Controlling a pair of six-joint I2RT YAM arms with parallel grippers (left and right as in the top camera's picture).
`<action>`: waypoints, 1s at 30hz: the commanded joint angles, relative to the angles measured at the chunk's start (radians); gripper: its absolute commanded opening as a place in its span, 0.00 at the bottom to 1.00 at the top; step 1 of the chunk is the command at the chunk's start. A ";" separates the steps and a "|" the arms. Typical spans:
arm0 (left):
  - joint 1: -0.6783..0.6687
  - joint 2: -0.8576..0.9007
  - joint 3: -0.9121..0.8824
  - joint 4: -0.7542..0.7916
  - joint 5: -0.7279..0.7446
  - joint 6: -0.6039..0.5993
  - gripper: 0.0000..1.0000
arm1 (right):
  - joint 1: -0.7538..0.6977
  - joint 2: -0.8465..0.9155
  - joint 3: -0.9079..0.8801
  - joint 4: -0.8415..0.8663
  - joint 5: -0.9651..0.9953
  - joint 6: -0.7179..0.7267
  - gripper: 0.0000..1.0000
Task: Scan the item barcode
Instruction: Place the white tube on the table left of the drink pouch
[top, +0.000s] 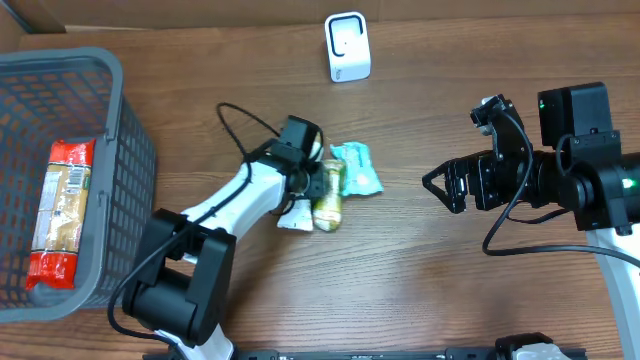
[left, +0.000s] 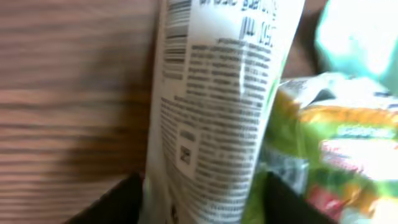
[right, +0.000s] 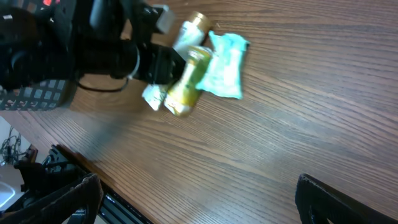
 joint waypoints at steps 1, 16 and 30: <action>0.013 -0.012 0.092 -0.085 0.043 0.090 0.60 | 0.002 -0.007 0.007 0.003 0.000 -0.004 1.00; 0.447 -0.021 1.271 -1.032 -0.066 0.108 0.72 | 0.002 -0.007 0.007 0.003 0.000 -0.005 1.00; 1.065 -0.023 0.850 -0.935 -0.076 0.107 0.70 | 0.002 -0.007 0.007 0.003 0.000 -0.004 1.00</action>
